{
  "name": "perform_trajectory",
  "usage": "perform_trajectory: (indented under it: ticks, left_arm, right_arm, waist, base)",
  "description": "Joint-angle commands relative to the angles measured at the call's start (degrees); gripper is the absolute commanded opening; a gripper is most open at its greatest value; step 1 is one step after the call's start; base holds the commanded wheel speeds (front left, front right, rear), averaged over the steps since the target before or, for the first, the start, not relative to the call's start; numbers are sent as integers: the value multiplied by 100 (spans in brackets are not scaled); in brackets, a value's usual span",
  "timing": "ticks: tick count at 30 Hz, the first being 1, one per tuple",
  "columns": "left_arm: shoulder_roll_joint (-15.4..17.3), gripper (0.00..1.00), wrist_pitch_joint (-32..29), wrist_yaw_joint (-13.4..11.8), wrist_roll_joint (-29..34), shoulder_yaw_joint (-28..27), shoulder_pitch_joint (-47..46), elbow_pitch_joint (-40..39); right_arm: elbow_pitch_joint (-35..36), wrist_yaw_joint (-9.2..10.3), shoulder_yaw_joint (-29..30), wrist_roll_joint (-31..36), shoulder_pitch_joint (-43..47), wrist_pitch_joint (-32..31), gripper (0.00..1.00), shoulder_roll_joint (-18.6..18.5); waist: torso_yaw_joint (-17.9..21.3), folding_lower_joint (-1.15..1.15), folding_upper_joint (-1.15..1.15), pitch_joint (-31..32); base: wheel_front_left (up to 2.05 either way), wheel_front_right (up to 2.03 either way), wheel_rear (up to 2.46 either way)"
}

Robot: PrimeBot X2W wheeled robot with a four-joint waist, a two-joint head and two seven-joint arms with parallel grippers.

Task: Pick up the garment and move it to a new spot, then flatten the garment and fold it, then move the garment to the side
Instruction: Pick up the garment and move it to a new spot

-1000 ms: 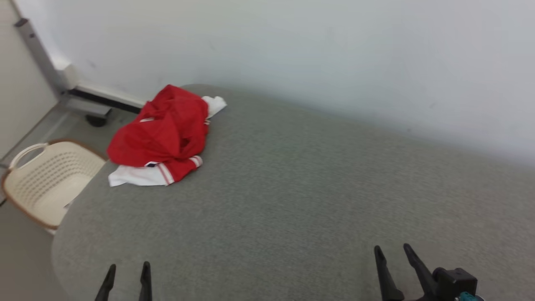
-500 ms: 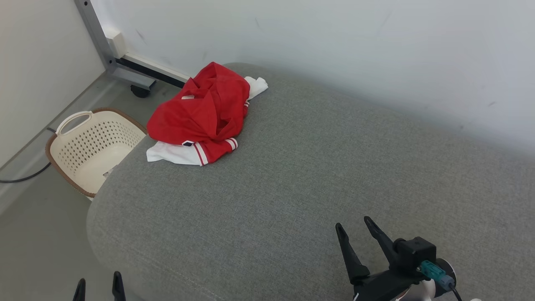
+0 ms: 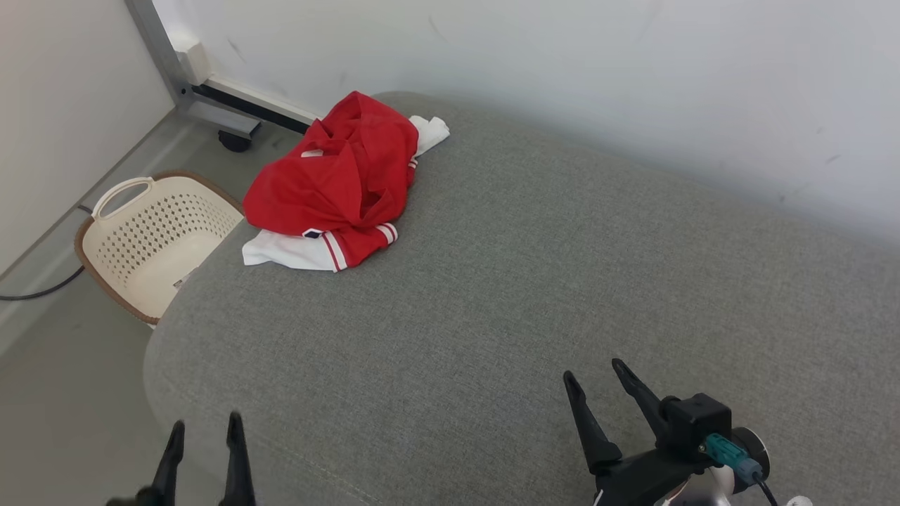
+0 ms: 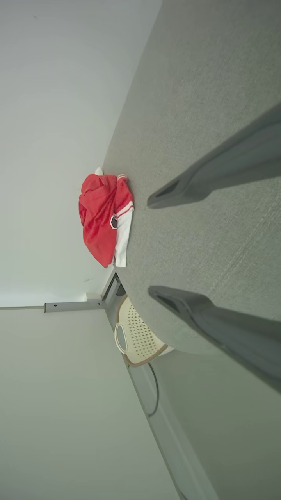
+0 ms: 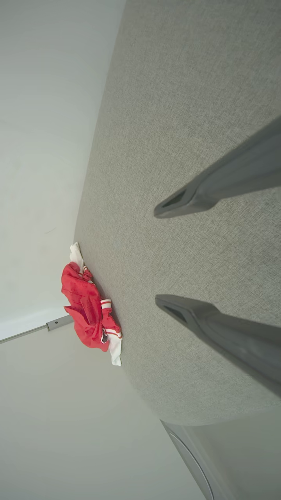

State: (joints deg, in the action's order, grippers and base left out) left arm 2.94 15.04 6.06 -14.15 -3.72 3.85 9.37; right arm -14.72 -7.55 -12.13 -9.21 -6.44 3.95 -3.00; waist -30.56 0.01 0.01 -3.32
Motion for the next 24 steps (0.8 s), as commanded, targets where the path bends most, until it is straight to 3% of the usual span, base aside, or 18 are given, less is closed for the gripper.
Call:
perform_trajectory:
  ticks: [1,8,12,17,24]
  left_arm:
    - [29,100,-25,34,-21,70,-342,182]
    - [246,100,-544,135,-240,667,-2462,1766]
    - [313,100,-782,137,-972,827,-3577,2552]
    - [655,100,-1266,132,-1913,667,-4592,3354]
    - [1031,100,-1692,-33,-2138,401,-5394,4300]
  right_arm:
    - [74,13,26,61,40,-39,100,-53]
    - [737,13,178,224,267,-430,100,-264]
    - [1429,13,65,360,290,-795,100,-438]
    - [2322,13,-87,433,199,-1327,100,-802]
    - [3263,13,119,479,444,-1804,100,-1054]
  waist:
    - [20,-1,-1,-112]
    - [100,-1,-1,-575]
    - [431,-1,-1,-1042]
    - [941,-1,-1,-1699]
    - [1375,-1,-1,-2226]
  base:
    - [0,0,0]
    - [0,0,0]
    - [0,0,0]
    - [0,0,0]
    - [0,0,0]
